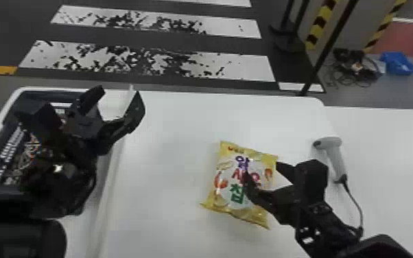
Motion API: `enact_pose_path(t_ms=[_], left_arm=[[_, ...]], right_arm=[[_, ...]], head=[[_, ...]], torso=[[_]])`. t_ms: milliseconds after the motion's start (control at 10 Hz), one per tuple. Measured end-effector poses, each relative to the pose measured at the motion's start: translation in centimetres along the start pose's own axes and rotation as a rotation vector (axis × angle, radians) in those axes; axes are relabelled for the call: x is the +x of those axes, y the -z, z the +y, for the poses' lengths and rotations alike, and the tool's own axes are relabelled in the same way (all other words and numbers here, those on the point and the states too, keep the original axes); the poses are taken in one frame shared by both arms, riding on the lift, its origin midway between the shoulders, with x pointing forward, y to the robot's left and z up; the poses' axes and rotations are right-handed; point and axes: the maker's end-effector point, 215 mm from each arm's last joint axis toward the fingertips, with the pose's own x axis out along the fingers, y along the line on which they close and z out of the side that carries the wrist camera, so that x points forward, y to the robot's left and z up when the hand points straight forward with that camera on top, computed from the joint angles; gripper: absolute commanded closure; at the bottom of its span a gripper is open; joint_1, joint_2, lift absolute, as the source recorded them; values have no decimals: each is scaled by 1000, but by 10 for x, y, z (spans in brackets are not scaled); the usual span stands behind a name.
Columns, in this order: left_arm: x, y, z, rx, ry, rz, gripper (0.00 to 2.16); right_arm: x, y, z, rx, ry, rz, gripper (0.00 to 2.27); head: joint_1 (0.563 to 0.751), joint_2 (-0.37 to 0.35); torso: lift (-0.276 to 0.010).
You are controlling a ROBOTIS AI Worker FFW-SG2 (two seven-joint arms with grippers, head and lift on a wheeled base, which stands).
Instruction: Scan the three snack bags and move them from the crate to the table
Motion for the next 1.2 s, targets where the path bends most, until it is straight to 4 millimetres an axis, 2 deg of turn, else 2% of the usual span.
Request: enact_pose_path(t_ms=[200,400,500,800,900,1200], left_arm=[[-22,-27,18,36,-54,-51,29],[-28,-28,19,41,-59,-51,29],[-28,-27,19,39,-59,-47,29],[-34,-24,20,33,-64,-41,29],[-36,-25,20,32,-65,-42,29],[-42,-26,27,29,-76,-40,29]], right_arm=[[-11,21,33,-48,-44,69,154],[-27,30,68,-102,-93,130,154],[-31,34,77,-154,-89,146,157],[-24,34,89,-456,49,95,167],[-22,39,94,-541,65,89,167],[-27,62,113,-654,42,137,167]], head=[[695,41],[695,80],[695,97],[695,115],[695,125],[695,158]], torso=[[-62],[-62],[-62],[-62],[-62],[-62]])
